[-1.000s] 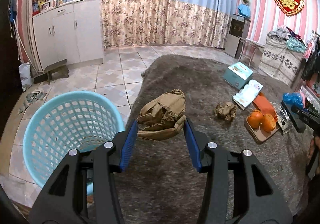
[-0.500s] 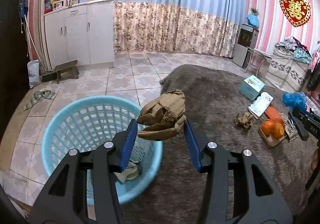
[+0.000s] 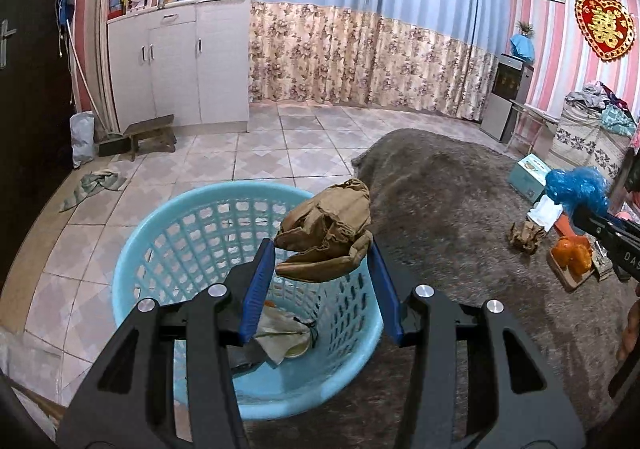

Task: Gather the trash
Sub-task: 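Carry the brown paper and blue bag to the blue basket and release both, then withdraw both grippers from the basket back over the rug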

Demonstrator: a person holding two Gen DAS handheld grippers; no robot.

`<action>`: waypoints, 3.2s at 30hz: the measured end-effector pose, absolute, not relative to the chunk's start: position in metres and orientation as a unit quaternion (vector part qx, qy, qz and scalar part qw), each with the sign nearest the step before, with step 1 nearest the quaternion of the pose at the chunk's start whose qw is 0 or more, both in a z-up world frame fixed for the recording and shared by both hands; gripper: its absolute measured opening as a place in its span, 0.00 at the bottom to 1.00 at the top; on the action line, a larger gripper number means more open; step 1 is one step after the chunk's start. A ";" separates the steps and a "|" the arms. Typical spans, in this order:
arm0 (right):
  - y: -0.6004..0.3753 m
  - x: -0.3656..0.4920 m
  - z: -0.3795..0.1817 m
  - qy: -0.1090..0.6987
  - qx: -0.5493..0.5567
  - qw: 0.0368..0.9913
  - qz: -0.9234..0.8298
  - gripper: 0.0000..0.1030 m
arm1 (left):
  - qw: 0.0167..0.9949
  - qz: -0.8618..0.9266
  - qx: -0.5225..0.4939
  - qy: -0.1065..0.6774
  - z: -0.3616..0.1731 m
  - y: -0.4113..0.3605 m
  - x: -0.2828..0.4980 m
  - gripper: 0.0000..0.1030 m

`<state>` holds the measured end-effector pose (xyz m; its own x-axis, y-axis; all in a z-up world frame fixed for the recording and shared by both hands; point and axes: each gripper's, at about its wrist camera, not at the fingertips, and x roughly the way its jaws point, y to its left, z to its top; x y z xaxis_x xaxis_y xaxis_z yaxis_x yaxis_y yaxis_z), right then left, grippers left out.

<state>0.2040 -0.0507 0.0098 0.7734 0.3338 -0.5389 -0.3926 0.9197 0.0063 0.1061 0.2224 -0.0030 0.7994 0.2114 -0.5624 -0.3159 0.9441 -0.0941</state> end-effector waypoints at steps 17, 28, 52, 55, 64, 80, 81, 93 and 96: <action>0.023 0.202 0.005 0.264 -0.061 0.933 0.236 0.34 | 0.941 0.162 -0.099 0.279 -0.011 0.273 0.107 0.45; 0.075 0.211 -0.012 0.283 -0.061 0.920 0.264 0.34 | 0.934 0.180 -0.083 0.298 -0.023 0.320 0.111 0.46; 0.155 0.198 -0.037 0.303 -0.085 0.895 0.316 0.36 | 0.928 0.225 -0.098 0.282 -0.020 0.364 0.083 0.90; 0.162 0.196 -0.040 0.297 -0.089 0.896 0.318 0.52 | 0.926 0.234 -0.100 0.280 -0.021 0.363 0.078 0.90; 0.155 0.193 -0.040 0.282 -0.091 0.903 0.311 0.83 | 0.924 0.246 -0.109 0.272 -0.013 0.357 0.070 0.91; 0.065 0.186 -0.003 0.252 -0.087 0.922 0.282 0.92 | 0.924 0.248 -0.119 0.266 0.005 0.298 0.065 0.94; 0.054 0.186 -0.001 0.250 -0.087 0.924 0.276 0.92 | 0.924 0.248 -0.117 0.266 0.006 0.293 0.065 0.95; -0.057 0.201 0.006 0.238 -0.084 0.947 0.198 0.92 | 0.931 0.212 -0.103 0.280 0.008 0.217 0.090 0.94; -0.085 0.206 0.005 0.235 -0.088 0.953 0.170 0.92 | 0.933 0.200 -0.102 0.281 0.007 0.202 0.099 0.95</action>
<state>0.2059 -0.0854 0.0053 0.8318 0.2831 -0.4775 -0.3655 0.9267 -0.0872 0.0992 0.2019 0.0071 0.7616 0.3158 -0.5659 -0.4306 0.8992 -0.0779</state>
